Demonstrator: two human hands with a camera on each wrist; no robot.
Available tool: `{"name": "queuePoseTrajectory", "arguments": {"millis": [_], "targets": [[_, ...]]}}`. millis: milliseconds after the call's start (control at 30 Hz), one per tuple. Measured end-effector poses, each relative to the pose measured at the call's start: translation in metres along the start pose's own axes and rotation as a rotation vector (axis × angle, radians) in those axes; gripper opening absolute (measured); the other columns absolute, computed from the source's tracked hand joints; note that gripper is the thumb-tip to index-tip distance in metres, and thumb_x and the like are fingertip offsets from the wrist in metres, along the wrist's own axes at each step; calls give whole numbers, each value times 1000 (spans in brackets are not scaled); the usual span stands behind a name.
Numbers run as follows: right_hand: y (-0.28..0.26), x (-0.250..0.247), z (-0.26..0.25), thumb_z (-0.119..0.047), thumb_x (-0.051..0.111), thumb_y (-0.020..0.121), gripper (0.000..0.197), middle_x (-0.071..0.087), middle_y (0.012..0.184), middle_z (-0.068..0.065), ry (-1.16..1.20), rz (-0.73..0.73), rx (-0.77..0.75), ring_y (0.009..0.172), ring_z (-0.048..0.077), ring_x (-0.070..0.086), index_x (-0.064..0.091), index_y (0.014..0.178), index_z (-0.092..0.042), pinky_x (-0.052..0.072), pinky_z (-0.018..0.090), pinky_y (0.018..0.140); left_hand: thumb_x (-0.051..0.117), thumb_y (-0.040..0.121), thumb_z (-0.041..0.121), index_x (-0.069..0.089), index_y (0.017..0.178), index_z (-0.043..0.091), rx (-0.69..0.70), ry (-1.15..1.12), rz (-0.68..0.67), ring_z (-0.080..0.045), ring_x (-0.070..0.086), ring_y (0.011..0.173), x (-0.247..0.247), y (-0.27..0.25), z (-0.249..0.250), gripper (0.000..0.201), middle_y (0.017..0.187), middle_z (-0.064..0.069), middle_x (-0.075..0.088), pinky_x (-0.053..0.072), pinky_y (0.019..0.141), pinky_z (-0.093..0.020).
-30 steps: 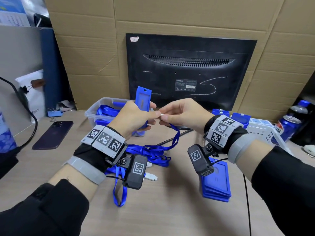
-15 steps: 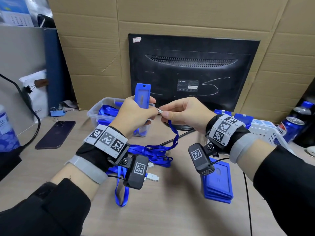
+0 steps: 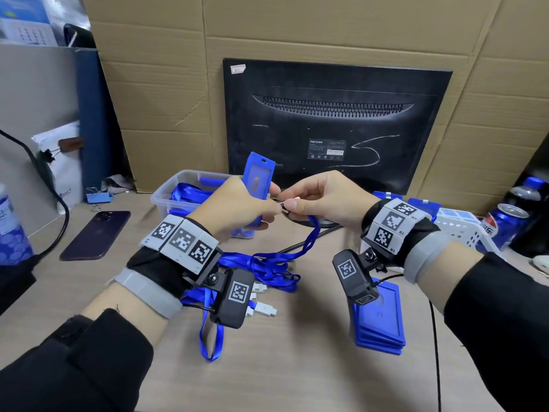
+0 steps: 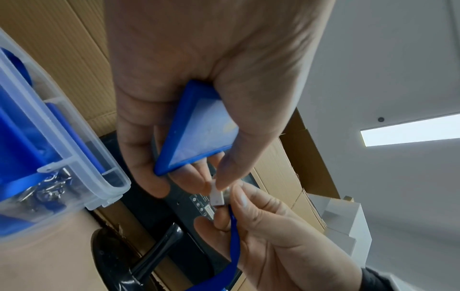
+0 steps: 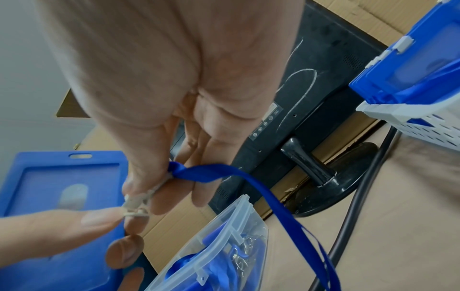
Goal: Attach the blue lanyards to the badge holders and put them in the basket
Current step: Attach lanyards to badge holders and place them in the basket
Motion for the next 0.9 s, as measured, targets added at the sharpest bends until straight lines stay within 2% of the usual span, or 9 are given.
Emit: {"name": "queuePoseTrajectory", "arguments": {"millis": [67,200,300,367,433,500,600,767,900], "targets": [[-2,1,0,-9,78,92,16,75,102,30,26,-14,7,86,22,72,79,106,-2,61,25,77,78,90,8,71,117,8,-45,-90,-69,-18,71,72,6,-1,-4,28,88,-10,74,62,73,-35],[2,-8,6,-18,77,95,12,75,92,21,29,54,19,85,26,72,75,96,-7,63,40,88,68,101,22,68,118,12,-112,-145,-158,-27,76,82,19,-7,-8,20,100,-14,80,65,86,-47],[4,-29,13,-19,76,97,20,77,92,19,61,252,24,82,24,76,69,100,-1,64,46,91,57,108,28,61,121,14,-110,-85,-238,-35,79,91,26,-8,-12,20,105,-16,80,63,84,-49],[4,-33,11,-22,78,95,23,78,86,14,53,293,21,77,18,75,69,97,-2,65,42,85,62,106,25,63,127,12,-86,-35,-298,-37,78,94,28,-9,-15,25,108,-14,80,64,85,-47],[5,-29,8,-26,80,93,27,77,81,9,10,267,31,73,15,73,70,98,-1,65,38,80,66,103,21,66,125,7,-79,-3,-332,-36,79,94,28,-11,-16,26,107,-13,80,64,85,-45],[5,-24,8,-26,81,92,28,77,84,16,-6,223,50,76,18,73,71,100,-1,65,38,81,68,101,20,65,124,4,-86,12,-355,-35,79,91,30,-13,-15,28,106,-13,80,65,79,-41],[4,-15,5,-20,77,95,15,77,98,26,-20,154,55,83,25,74,73,97,-5,65,45,87,69,100,17,65,124,1,-114,-8,-357,-33,80,87,32,-16,-15,28,103,-15,80,63,69,-33],[4,-12,6,-18,73,98,16,76,100,27,-65,127,66,96,41,76,74,103,-3,62,53,93,69,100,16,65,125,0,-129,-2,-362,-34,79,88,31,-15,-16,30,104,-15,80,63,72,-34],[5,-10,5,-21,74,97,19,75,101,28,-50,128,65,84,27,73,74,102,-2,61,54,94,71,99,17,64,127,0,-164,-4,-342,-35,79,87,27,-14,-21,33,102,-16,80,63,72,-37]]}}
Point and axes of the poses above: each hand's wrist, its own y-axis towards the middle knuckle, its own x-axis out of the palm, z = x × y, the point moved 10 cm from there along y, towards the middle knuckle
